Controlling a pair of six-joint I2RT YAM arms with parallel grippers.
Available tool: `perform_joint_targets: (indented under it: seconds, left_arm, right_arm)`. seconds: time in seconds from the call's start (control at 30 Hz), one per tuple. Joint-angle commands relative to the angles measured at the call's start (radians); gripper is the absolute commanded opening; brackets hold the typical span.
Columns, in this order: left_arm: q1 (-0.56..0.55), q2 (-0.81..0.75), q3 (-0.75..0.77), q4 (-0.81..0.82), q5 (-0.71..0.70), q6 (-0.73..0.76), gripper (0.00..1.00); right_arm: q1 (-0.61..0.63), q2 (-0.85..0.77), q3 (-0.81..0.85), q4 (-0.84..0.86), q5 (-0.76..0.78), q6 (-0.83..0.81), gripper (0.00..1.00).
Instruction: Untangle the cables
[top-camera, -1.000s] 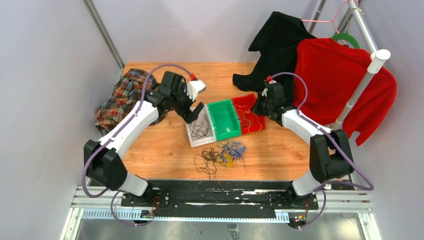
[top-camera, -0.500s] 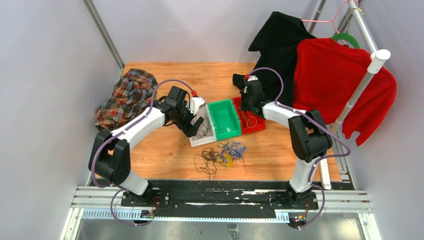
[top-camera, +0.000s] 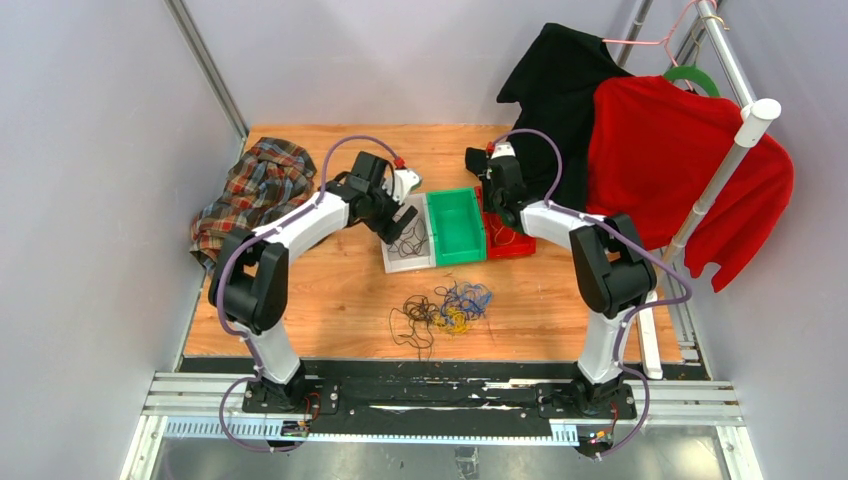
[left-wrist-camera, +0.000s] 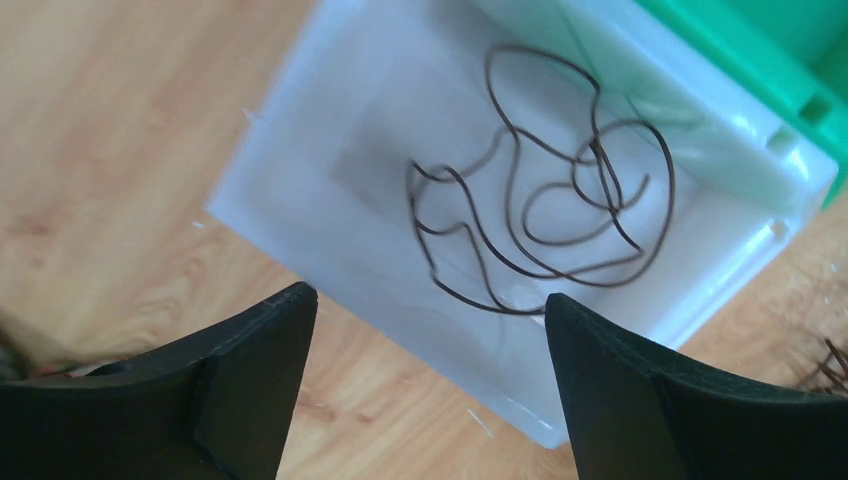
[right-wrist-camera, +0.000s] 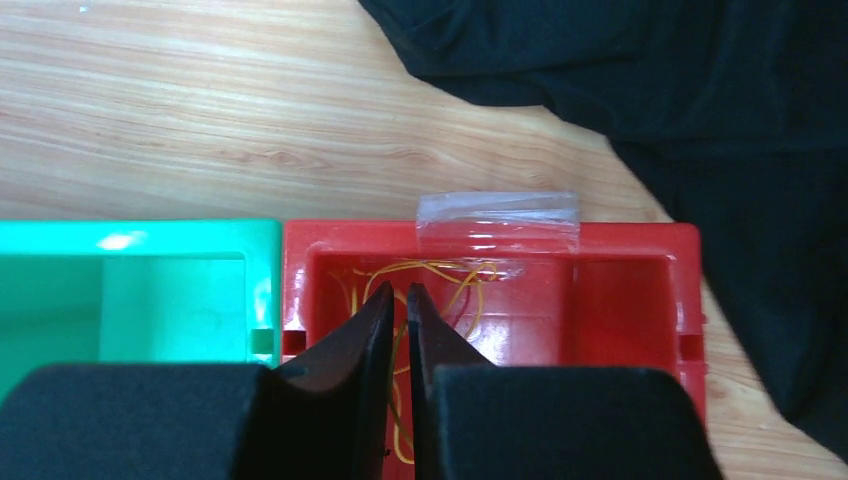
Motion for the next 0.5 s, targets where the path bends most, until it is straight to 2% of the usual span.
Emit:
perform_joint_targets:
  seconds: [0.0, 0.07, 0.17, 0.23, 0.4, 0.47]
  left_arm:
    - [0.022, -0.024, 0.072, 0.073, -0.057, 0.046, 0.88]
    - [0.025, -0.040, 0.085, 0.058, -0.050, 0.058, 0.89]
    - [0.025, -0.075, 0.090, 0.026, -0.017, 0.072, 0.92]
    - [0.026, -0.095, 0.089, 0.018, -0.014, 0.081, 0.94]
    - [0.025, -0.127, 0.158, -0.097, 0.036, 0.081, 1.00]
    - [0.026, -0.152, 0.167, -0.124, 0.072, 0.081, 0.98]
  right_arm:
    - [0.002, -0.064, 0.004, 0.009, 0.090, -0.053, 0.20]
    - [0.002, -0.109, -0.024, 0.008, 0.101, -0.067, 0.35]
    - [0.002, -0.168, -0.059, -0.007, 0.085, -0.069, 0.52]
    - [0.002, -0.198, -0.074, -0.021, 0.076, -0.069, 0.60]
    - [0.002, -0.260, -0.079, -0.068, 0.088, -0.095, 0.67]
    - [0.002, -0.288, -0.072, -0.090, 0.099, -0.107, 0.72]
